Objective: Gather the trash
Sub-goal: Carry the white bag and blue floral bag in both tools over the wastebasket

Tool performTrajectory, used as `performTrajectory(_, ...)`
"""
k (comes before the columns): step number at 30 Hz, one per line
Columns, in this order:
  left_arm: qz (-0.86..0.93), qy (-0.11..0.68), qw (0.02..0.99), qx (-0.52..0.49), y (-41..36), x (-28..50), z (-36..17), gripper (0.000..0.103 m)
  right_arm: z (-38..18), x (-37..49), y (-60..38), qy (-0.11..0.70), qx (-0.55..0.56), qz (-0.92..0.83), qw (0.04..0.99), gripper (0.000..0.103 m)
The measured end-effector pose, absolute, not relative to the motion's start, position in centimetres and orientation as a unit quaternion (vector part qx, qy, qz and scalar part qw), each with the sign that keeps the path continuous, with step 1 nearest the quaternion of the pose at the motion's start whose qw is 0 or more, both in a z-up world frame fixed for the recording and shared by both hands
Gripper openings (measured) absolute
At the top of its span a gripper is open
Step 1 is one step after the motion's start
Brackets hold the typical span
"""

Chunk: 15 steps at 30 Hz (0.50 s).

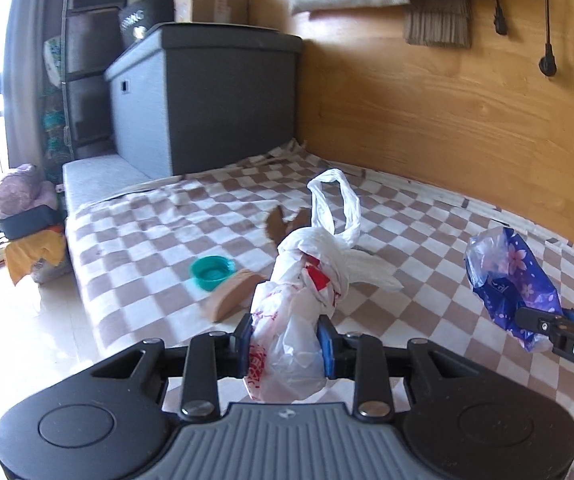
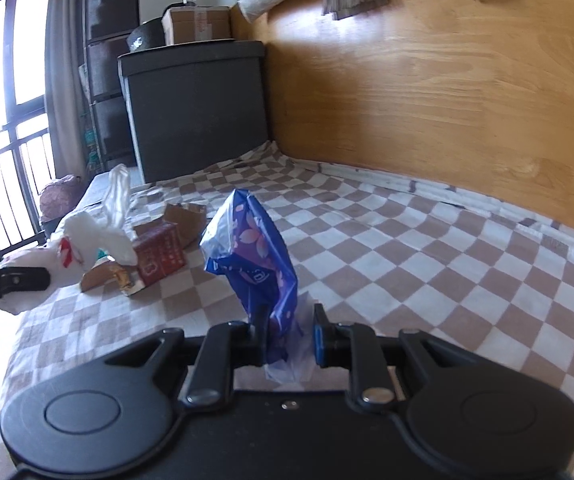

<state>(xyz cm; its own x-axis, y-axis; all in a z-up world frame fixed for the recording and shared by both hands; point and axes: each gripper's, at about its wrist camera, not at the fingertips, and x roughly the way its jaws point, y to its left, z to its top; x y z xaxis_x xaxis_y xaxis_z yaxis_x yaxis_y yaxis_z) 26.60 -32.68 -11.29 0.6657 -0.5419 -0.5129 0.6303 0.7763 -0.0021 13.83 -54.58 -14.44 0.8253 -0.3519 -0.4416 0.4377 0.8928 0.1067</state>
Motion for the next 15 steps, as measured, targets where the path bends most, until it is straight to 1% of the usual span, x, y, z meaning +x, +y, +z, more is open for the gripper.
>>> performTrajectory(15, -0.282, 0.239, 0.928, 0.053, -23.8, 26.0, -11.3, 0.033, -13.5, 17.1, -46.7, 0.234, 0.036, -0.139, 0.962, 0.021)
